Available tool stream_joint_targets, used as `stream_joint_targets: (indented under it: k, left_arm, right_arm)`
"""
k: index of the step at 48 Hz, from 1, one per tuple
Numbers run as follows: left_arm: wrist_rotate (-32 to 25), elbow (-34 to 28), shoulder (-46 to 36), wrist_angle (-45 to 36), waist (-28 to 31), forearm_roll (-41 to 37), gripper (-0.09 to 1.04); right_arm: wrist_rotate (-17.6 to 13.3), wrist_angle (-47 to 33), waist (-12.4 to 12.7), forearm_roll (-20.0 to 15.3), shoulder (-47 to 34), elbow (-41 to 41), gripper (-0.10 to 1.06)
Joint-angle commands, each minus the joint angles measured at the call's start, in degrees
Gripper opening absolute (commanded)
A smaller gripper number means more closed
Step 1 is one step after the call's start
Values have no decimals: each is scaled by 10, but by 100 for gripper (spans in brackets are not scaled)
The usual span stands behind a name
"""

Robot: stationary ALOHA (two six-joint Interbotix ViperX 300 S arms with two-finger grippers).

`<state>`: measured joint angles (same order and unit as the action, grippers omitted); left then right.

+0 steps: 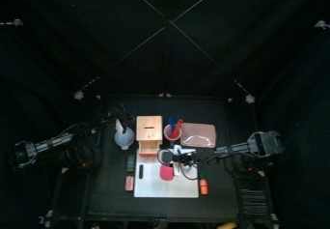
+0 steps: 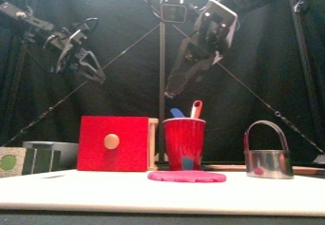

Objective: Get the cutter from the drawer then cut the dough then place the extra dough in the bowl
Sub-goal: Shut the drawer

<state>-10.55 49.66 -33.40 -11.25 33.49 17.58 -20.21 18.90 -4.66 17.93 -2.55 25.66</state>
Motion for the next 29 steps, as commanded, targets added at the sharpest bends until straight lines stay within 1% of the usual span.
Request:
stream_joint_targets:
  k: [1, 8, 12, 16, 23, 29]
  left_arm:
    - [-2, -43, 33, -12, 20, -13, 52]
    - [-14, -78, 82, -33, 42, -59, 47]
    - [-33, -102, 113, -59, 42, -98, 46]
    - [-59, -137, 156, -95, 42, -115, 45]
    - [-113, -199, 229, -140, 42, -115, 45]
    - [-163, -257, 288, -182, 44, -94, 45]
  right_arm:
    - [-1, -18, 1, 10, -7, -30, 43]
    - [-10, -34, -2, 18, -28, -48, 35]
    - [-11, -38, -1, 18, -40, -57, 32]
    - [-12, -40, -1, 12, -56, -69, 30]
    - [-12, -40, -1, -3, -83, -87, 28]
    - [-11, -40, -1, -18, -105, -101, 25]
